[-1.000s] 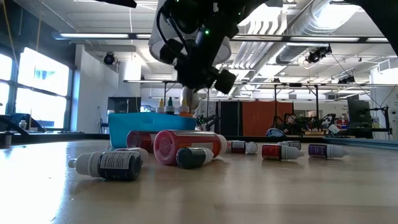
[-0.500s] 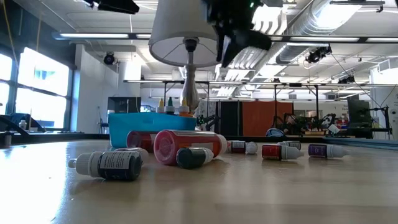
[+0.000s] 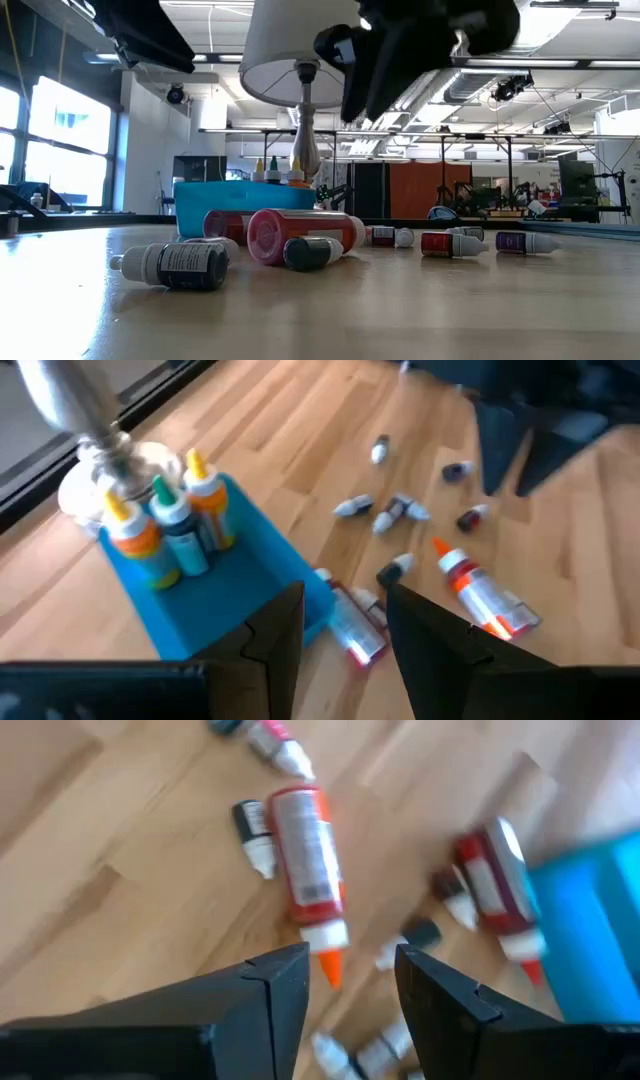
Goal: Pick & Place food coloring
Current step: Put the large orange food coloring bottle into the blue bin
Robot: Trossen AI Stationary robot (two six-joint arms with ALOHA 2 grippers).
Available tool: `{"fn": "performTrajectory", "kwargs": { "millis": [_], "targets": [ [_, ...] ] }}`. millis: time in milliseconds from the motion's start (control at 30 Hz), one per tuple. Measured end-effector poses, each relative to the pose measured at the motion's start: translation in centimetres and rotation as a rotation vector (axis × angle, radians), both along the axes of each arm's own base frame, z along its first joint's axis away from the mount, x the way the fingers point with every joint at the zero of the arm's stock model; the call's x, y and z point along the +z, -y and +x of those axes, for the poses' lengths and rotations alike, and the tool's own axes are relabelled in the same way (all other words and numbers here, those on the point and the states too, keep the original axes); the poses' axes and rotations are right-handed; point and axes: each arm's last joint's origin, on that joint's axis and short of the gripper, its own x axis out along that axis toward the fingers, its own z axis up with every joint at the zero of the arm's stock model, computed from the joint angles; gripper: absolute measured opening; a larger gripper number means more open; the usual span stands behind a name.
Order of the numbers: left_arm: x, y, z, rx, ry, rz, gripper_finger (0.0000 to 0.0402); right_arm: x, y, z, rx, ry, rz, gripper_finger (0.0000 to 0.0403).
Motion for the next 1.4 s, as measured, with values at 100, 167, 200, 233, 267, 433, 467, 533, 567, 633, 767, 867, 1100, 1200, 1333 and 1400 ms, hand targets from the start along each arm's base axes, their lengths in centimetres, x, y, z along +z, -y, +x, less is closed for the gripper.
{"fn": "performTrajectory", "kwargs": {
  "millis": [100,167,200,233,267,433,467,533,567,633,767,867,1100,1200,1333,1400],
  "targets": [
    [0.1,-0.1,0.0,0.024,0.016,0.009,0.0140,-2.4,-0.9,-0.4,0.072,0.053,-0.040,0.0144],
    [0.2,-0.1,0.0,0.039,0.025,0.018,0.0140,-3.7,-1.0,-0.5,0.095,0.094,-0.024,0.0144],
    [0.2,-0.1,0.0,0.042,0.027,0.019,0.0140,-4.3,-0.9,-0.6,0.103,0.109,-0.011,0.0144],
    [0.2,-0.1,0.0,0.043,0.026,0.020,0.0140,-4.9,-0.7,-0.7,0.108,0.123,-0.006,0.0144],
    [0.2,-0.1,0.0,0.043,0.024,0.020,0.0140,-5.5,-0.5,-0.8,0.111,0.137,-0.008,0.0145],
    [0.2,-0.1,0.0,0.042,0.025,0.020,0.0140,-7.1,0.9,-1.0,0.118,0.177,0.020,0.0145],
    [0.2,-0.1,0.0,0.042,0.025,0.020,0.0140,-7.4,1.2,-1.1,0.115,0.171,0.032,0.0145],
    [0.2,-0.1,0.0,0.042,0.025,0.019,0.0140,-7.9,1.8,-1.3,0.104,0.166,0.049,0.0145],
    [0.2,-0.1,0.0,0.042,0.025,0.019,0.0140,-8.1,2.1,-1.4,0.104,0.170,0.060,0.0145],
    [0.2,-0.1,0.0,0.042,0.025,0.019,0.0140,-8.4,2.5,-1.4,0.110,0.178,0.088,0.0145],
    [0.2,-0.1,0.0,0.042,0.025,0.019,0.0140,-9.3,2.8,-1.3,0.115,0.168,0.112,0.0145],
    [0.2,-0.1,0.0,0.050,0.026,0.026,0.0140,-10.1,2.8,-1.1,0.120,0.161,0.108,0.0145],
    [0.2,-0.2,0.0,0.059,0.025,0.033,0.0140,-11.1,2.8,-0.5,0.128,0.182,0.097,0.0145],
    [0.2,-0.2,0.0,0.059,0.022,0.034,0.0140,-11.2,3.0,-0.5,0.123,0.181,0.096,0.0142],
    [0.2,-0.2,0.0,0.061,0.022,0.036,0.0140,-11.1,3.0,-0.5,0.126,0.188,0.097,0.0126],
    [0.2,-0.2,0.0,0.061,0.022,0.036,0.0140,-11.1,3.0,-0.5,0.126,0.183,0.098,0.0115]
  ]
}}
